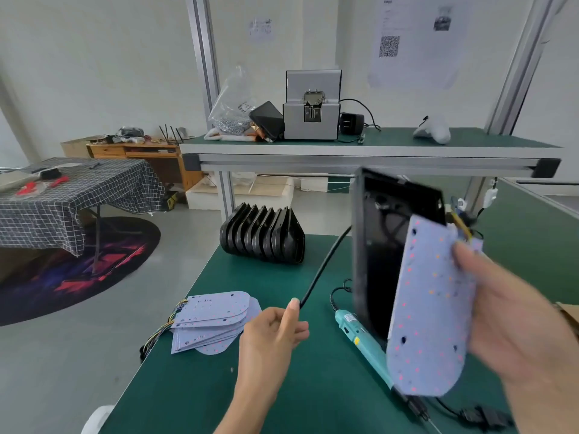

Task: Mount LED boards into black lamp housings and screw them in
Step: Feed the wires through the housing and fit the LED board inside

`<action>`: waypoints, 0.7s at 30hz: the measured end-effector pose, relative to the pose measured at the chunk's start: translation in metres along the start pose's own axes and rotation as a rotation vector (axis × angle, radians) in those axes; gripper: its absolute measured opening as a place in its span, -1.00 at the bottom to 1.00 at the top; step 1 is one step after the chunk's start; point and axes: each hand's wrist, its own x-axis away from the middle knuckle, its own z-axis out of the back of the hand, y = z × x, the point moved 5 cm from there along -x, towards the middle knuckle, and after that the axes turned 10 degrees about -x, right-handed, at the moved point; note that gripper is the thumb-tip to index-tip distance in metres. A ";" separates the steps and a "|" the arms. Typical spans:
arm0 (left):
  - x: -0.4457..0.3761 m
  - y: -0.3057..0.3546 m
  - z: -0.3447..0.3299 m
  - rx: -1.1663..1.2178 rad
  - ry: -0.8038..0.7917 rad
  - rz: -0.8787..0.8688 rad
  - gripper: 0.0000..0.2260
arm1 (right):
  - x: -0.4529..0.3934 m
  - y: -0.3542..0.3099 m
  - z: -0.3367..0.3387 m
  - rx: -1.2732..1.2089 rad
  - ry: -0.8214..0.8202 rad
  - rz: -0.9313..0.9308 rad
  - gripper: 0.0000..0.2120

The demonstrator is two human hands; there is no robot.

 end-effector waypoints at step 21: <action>-0.031 0.131 -0.021 0.513 -0.284 -0.366 -0.53 | -0.041 -0.005 -0.014 0.362 -0.014 -0.030 -0.69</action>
